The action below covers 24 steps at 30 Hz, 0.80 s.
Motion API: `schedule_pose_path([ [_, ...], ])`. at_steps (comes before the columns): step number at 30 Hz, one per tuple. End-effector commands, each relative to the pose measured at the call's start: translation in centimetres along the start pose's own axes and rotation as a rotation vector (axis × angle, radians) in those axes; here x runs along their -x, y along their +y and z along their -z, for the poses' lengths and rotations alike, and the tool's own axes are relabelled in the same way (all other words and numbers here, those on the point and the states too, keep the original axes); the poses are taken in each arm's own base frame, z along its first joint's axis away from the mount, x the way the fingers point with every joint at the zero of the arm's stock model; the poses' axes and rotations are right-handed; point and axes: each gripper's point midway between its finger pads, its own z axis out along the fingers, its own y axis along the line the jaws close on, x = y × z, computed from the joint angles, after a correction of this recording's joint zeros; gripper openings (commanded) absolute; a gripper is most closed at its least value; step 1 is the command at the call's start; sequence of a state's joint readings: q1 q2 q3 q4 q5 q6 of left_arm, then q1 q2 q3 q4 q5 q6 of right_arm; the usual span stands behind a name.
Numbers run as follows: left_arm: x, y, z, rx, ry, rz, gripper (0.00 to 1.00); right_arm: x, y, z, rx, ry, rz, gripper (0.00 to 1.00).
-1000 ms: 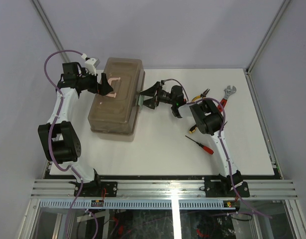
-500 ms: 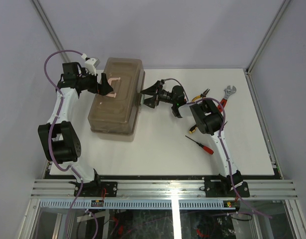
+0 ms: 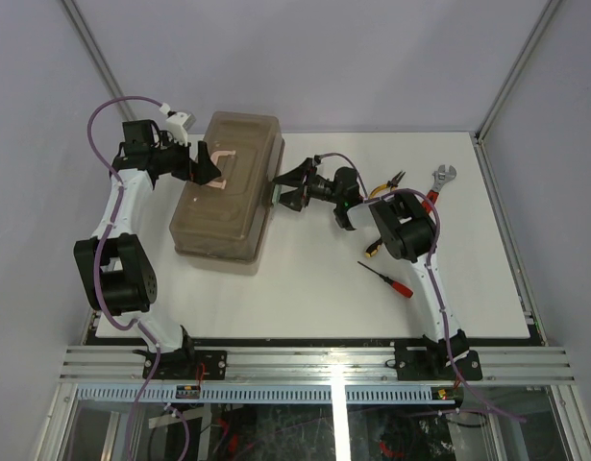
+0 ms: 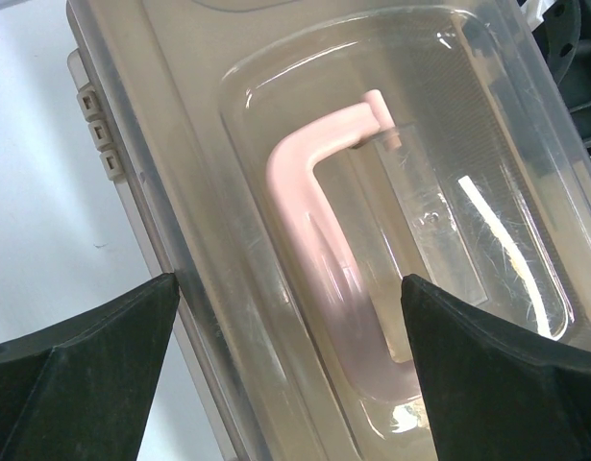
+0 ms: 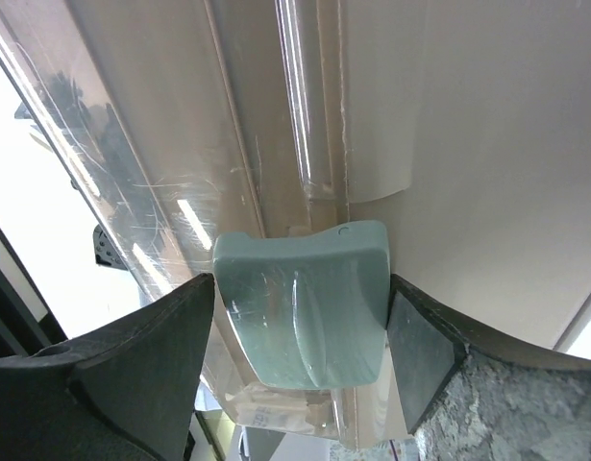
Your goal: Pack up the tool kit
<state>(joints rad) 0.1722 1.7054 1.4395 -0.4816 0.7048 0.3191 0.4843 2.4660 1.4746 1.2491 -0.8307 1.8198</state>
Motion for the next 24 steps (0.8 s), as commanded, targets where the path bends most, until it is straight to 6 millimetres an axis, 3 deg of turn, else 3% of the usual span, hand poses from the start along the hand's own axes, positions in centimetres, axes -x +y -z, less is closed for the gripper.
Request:
schedule_pose_path([
  [1,-16.6,-3.0,-1.2,-0.074,0.525,0.211,0.93,-6.6,12.7,-0.9,0.23,0.151,0.275,0.76],
  [10,-16.7,-3.0,-1.2,-0.077,0.527,0.208,0.93,-6.3,10.5,-0.8,0.13,0.136,0.266,0.78],
  [24,-16.7,-3.0,-1.4,-0.082,0.526,0.211,0.93,-4.4,4.4,0.9,-0.21,0.051,0.259,0.79],
])
